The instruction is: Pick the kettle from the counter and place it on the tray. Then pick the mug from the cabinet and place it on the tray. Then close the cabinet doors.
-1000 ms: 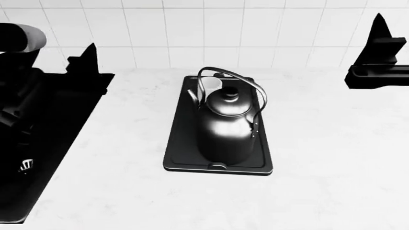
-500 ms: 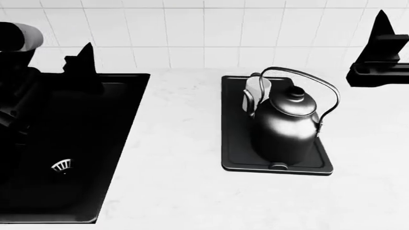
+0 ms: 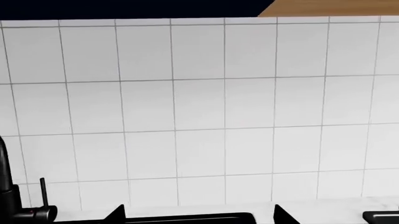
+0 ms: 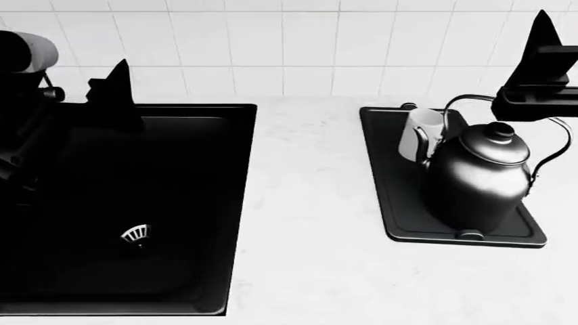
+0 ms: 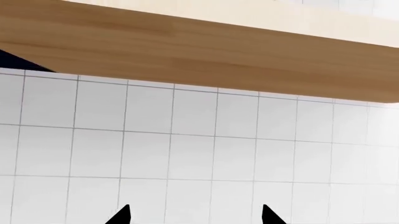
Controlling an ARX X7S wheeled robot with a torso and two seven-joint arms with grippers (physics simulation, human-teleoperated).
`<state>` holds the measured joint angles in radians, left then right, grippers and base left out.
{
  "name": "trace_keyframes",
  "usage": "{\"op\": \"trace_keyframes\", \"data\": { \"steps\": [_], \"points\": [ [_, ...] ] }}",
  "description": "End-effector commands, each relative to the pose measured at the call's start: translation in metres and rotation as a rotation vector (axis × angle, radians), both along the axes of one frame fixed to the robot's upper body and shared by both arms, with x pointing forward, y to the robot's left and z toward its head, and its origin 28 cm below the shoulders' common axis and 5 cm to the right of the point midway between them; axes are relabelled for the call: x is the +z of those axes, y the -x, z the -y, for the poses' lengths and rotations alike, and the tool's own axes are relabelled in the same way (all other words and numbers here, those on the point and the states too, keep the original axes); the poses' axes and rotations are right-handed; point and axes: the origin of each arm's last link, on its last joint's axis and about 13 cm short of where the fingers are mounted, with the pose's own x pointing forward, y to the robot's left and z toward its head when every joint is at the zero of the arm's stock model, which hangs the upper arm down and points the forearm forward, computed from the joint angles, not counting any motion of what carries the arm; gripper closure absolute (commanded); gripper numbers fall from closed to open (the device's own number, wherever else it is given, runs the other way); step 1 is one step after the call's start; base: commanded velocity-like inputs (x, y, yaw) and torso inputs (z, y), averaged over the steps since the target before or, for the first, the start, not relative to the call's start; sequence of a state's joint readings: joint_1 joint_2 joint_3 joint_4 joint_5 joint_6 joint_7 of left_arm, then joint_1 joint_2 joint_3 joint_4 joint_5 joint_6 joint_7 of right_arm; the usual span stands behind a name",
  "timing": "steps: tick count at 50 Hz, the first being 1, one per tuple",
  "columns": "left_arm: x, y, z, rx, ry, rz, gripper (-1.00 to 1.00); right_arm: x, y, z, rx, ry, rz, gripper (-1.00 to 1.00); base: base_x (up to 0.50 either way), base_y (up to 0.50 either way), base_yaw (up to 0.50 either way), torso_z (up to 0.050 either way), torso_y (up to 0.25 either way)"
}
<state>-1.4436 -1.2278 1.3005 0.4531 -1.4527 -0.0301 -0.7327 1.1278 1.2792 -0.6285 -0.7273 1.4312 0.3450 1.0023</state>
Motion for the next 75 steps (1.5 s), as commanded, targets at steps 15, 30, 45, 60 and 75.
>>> {"op": "trace_keyframes", "data": {
  "steps": [15,30,45,60,75],
  "points": [
    [0.0009,0.0026,-0.002,0.004,0.002,0.008,-1.0,0.0012,0.0,-0.0018,0.005,-0.006,0.01,-1.0,0.0,0.29,0.0,0.0,0.0],
    [0.0049,0.0041,-0.0026,0.004,-0.001,0.016,-1.0,0.0031,0.0007,-0.0022,0.008,-0.01,0.017,-1.0,0.0,0.23,0.0,0.0,0.0],
    [0.0081,0.0076,-0.0025,0.005,-0.003,0.025,-1.0,0.0025,0.0035,-0.0016,0.007,-0.014,0.026,-1.0,0.0,0.1,0.0,0.0,0.0],
    [0.0078,0.0082,-0.0022,0.004,-0.007,0.022,-1.0,0.0012,0.0037,-0.0008,0.007,-0.022,0.029,-1.0,0.0,0.41,0.0,0.0,0.0],
    [0.0095,0.0094,-0.0015,0.004,-0.014,0.023,-1.0,-0.0002,0.0032,0.0001,0.01,-0.03,0.028,-1.0,0.0,0.21,0.0,0.0,0.0]
  ]
}}
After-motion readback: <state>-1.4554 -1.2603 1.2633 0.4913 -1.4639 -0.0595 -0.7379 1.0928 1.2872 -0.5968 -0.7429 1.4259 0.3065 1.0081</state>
